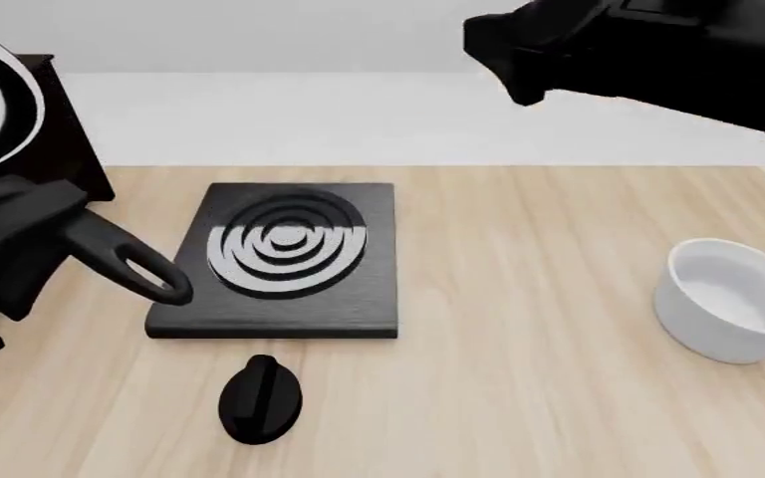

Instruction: Put the frying pan on the cabinet shelf.

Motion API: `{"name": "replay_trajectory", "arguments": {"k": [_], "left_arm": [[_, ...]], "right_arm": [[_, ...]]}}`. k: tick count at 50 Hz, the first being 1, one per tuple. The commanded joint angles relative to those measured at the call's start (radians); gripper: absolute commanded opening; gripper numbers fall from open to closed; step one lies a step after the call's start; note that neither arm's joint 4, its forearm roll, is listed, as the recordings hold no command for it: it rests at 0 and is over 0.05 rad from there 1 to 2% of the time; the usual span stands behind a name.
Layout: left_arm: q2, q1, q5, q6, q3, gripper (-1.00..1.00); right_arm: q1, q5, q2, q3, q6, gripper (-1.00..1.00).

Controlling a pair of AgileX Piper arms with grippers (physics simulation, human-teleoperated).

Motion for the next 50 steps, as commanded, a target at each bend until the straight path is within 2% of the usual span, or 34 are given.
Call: {"name": "replay_trajectory", "arguments": {"k": [1,5,6,7,8,10,11,12,14,17,21,23,27,30,32,33,34,36,42,45,48,50], "left_arm": [[0.008,-0.004,-0.053,0.007,0.017,-1.00],[0.020,-0.003,-0.070,0.003,0.023,-1.00],[0.022,-0.002,-0.072,0.000,0.022,-1.00],[0.027,-0.003,-0.080,-0.006,0.023,-1.00],[0.030,-0.003,-0.080,-0.007,0.020,-1.00],[0.032,0.000,-0.083,-0.006,0.011,-1.00],[0.032,0.013,-0.071,0.021,-0.017,-1.00],[0.032,0.013,-0.074,0.018,-0.019,-1.00],[0.034,0.003,-0.116,-0.035,0.004,-1.00],[0.064,0.010,-0.147,-0.030,0.008,-1.00],[0.116,0.018,-0.246,-0.084,0.043,-1.00],[0.146,0.035,-0.271,-0.076,0.029,-1.00],[0.210,0.079,-0.355,-0.127,0.031,-1.00],[0.256,0.112,-0.373,-0.127,-0.011,-1.00],[0.287,0.118,-0.392,-0.165,-0.010,-1.00],[0.303,0.148,-0.377,-0.126,-0.067,-1.00],[0.311,0.151,-0.377,-0.124,-0.082,-1.00],[0.350,0.158,-0.423,-0.175,-0.085,-1.00],[0.451,0.180,-0.521,-0.242,-0.123,-1.00],[0.487,0.186,-0.537,-0.259,-0.144,-1.00],[0.526,0.214,-0.528,-0.244,-0.193,-1.00],[0.546,0.226,-0.543,-0.264,-0.202,-1.00]], "right_arm": [[-0.148,0.018,-0.349,0.249,0.043,1.00],[-0.212,0.078,-0.480,0.254,0.062,1.00],[-0.215,0.110,-0.477,0.256,0.046,1.00],[-0.224,0.147,-0.473,0.275,-0.005,1.00],[-0.227,0.152,-0.486,0.293,-0.031,1.00],[-0.225,0.154,-0.546,0.322,0.007,1.00],[-0.213,0.166,-0.550,0.344,0.035,1.00],[-0.209,0.171,-0.560,0.353,0.037,1.00],[-0.224,0.174,-0.614,0.393,0.040,1.00],[-0.244,0.168,-0.636,0.415,0.074,1.00],[-0.264,0.158,-0.650,0.428,0.083,1.00],[-0.275,0.154,-0.661,0.429,0.093,1.00],[-0.307,0.148,-0.680,0.438,0.102,1.00],[-0.319,0.140,-0.676,0.452,0.078,1.00],[-0.316,0.138,-0.678,0.457,0.083,1.00],[-0.313,0.135,-0.673,0.460,0.088,1.00],[-0.312,0.134,-0.669,0.461,0.087,1.00],[-0.313,0.131,-0.664,0.460,0.084,1.00],[-0.322,0.145,-0.650,0.439,0.072,1.00],[-0.318,0.149,-0.645,0.433,0.069,1.00],[-0.315,0.151,-0.639,0.431,0.070,1.00],[-0.314,0.150,-0.634,0.431,0.072,1.00]]}}
